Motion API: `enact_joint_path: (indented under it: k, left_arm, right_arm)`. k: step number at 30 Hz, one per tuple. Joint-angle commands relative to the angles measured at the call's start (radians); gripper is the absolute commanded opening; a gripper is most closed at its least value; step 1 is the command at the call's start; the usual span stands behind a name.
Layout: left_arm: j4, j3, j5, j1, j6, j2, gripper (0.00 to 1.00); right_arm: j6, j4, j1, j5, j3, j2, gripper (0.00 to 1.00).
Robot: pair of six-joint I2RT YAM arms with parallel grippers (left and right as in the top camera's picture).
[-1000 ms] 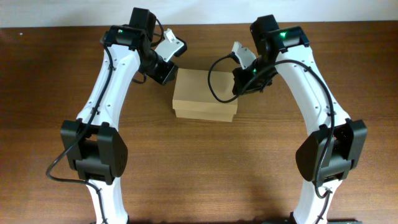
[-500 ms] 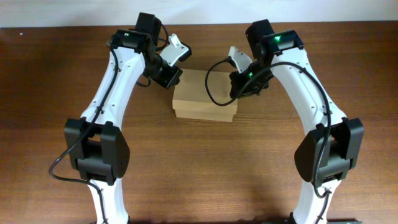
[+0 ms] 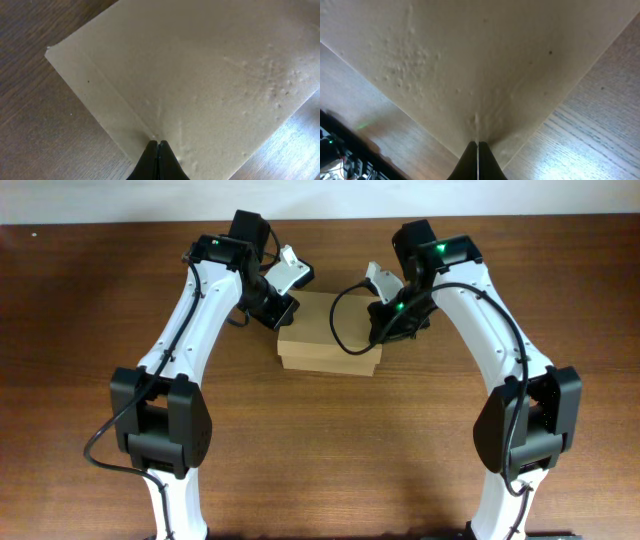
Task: Pack container
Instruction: 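Press down on the closed lid with both grippers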
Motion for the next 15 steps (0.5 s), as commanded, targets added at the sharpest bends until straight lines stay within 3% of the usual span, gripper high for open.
enact_joint_path:
  k: [1,15]
  left_arm:
    - [0.004,-0.024,-0.012,0.0,-0.012,0.007,0.02]
    - [0.063,-0.192,-0.015,0.0,-0.016,0.007,0.02]
  right_arm:
    - [0.004,0.014,0.01,0.012,-0.027,-0.012,0.04]
    - [0.007,0.092,0.01,0.017,-0.152,-0.012,0.04]
